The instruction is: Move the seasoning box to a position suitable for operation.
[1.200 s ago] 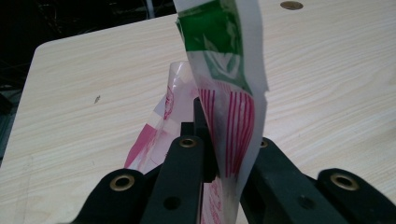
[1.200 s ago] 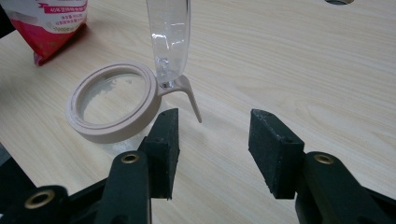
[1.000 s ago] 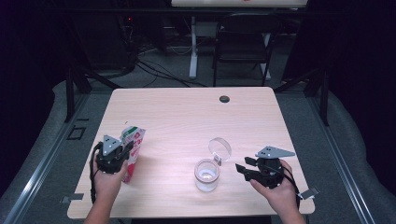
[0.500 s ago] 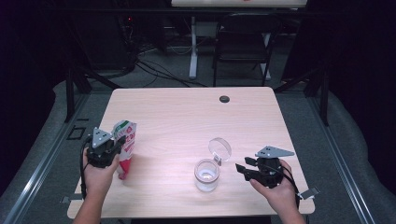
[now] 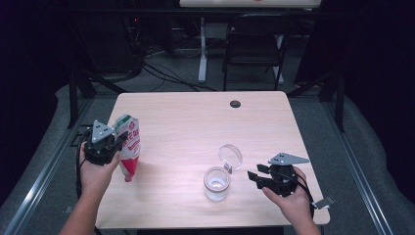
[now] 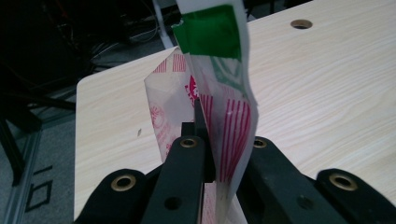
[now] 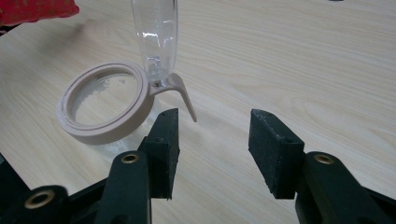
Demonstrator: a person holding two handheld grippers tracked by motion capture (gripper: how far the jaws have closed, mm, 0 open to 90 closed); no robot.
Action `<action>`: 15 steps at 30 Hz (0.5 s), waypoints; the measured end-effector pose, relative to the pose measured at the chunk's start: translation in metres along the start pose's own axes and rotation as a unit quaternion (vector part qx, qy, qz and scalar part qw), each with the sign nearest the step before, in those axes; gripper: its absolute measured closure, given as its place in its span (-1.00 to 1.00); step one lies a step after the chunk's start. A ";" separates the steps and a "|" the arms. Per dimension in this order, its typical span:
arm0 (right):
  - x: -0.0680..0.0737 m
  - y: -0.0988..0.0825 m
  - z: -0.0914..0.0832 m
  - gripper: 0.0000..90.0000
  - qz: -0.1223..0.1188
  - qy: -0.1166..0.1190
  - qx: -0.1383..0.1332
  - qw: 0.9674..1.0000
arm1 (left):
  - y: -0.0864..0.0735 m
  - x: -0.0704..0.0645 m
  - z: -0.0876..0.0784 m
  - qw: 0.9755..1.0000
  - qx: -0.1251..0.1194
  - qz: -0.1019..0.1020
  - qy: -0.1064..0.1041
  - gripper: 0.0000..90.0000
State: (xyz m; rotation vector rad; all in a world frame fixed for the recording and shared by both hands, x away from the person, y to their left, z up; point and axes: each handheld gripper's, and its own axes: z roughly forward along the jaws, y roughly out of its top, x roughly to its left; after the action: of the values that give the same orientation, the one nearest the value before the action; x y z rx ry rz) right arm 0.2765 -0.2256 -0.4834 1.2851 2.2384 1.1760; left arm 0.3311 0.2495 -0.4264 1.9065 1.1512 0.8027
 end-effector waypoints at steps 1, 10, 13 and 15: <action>0.000 0.000 0.000 0.17 0.001 0.000 -0.001 1.000 | 0.002 -0.002 0.000 1.000 0.000 0.001 -0.003 1.00; 0.000 0.000 -0.001 0.17 -0.001 -0.001 -0.001 1.000 | 0.016 -0.024 0.002 0.998 -0.001 0.015 -0.061 1.00; -0.001 0.000 -0.001 0.17 0.000 -0.001 -0.002 1.000 | 0.018 -0.034 0.004 0.997 0.001 0.023 -0.079 1.00; -0.001 0.000 -0.002 0.17 -0.002 -0.004 -0.003 1.000 | 0.020 -0.043 0.006 0.995 0.003 0.034 -0.091 1.00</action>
State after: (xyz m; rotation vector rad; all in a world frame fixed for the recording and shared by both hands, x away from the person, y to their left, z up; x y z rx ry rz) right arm 0.2765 -0.2274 -0.4823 1.2800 2.2285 1.1739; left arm 0.3274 0.2025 -0.4183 1.9872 0.9838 0.6469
